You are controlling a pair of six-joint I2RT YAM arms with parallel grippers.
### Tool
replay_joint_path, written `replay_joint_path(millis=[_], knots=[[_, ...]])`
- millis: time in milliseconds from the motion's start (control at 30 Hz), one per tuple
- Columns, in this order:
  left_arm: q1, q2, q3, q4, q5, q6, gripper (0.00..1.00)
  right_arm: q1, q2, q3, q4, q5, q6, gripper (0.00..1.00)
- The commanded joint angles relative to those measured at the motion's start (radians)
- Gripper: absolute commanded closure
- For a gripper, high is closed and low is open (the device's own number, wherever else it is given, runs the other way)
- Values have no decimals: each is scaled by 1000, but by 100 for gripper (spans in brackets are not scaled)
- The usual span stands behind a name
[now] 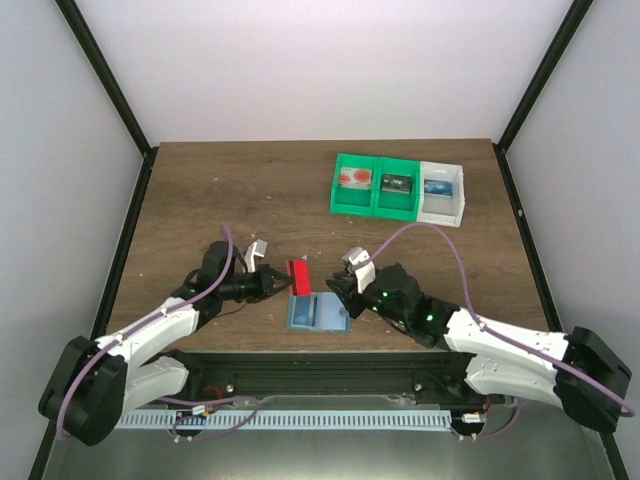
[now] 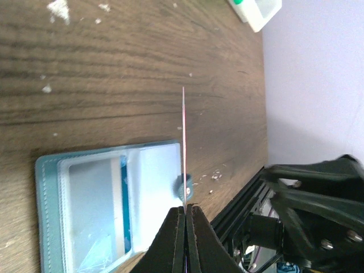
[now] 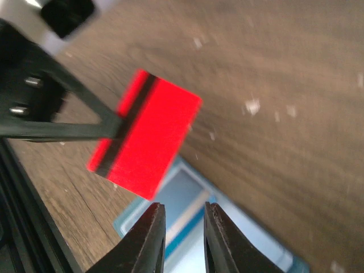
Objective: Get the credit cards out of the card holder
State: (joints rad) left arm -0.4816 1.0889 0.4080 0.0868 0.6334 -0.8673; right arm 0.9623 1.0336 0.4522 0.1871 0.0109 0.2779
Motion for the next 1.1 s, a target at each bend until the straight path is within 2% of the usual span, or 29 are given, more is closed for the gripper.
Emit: replay_joint_path(millis=[0, 200, 333, 633, 767, 933, 1067], knots=[[29, 8, 7, -2, 93, 13, 100, 12, -48, -49, 157, -50, -405, 74], [41, 56, 20, 26, 180, -6, 100, 37, -13, -139, 282, -122, -703, 70], [41, 67, 26, 37, 228, -28, 100, 102, 43, -190, 408, 2, -897, 65], [41, 84, -20, 137, 303, -158, 100, 160, 192, -172, 498, 25, -1090, 60], [41, 91, -30, 145, 313, -197, 100, 222, 282, -166, 587, 109, -1150, 60], [41, 90, -74, 191, 319, -255, 100, 262, 345, -173, 737, 215, -1202, 64], [41, 91, -108, 236, 325, -302, 100, 276, 361, -169, 764, 251, -1227, 66]])
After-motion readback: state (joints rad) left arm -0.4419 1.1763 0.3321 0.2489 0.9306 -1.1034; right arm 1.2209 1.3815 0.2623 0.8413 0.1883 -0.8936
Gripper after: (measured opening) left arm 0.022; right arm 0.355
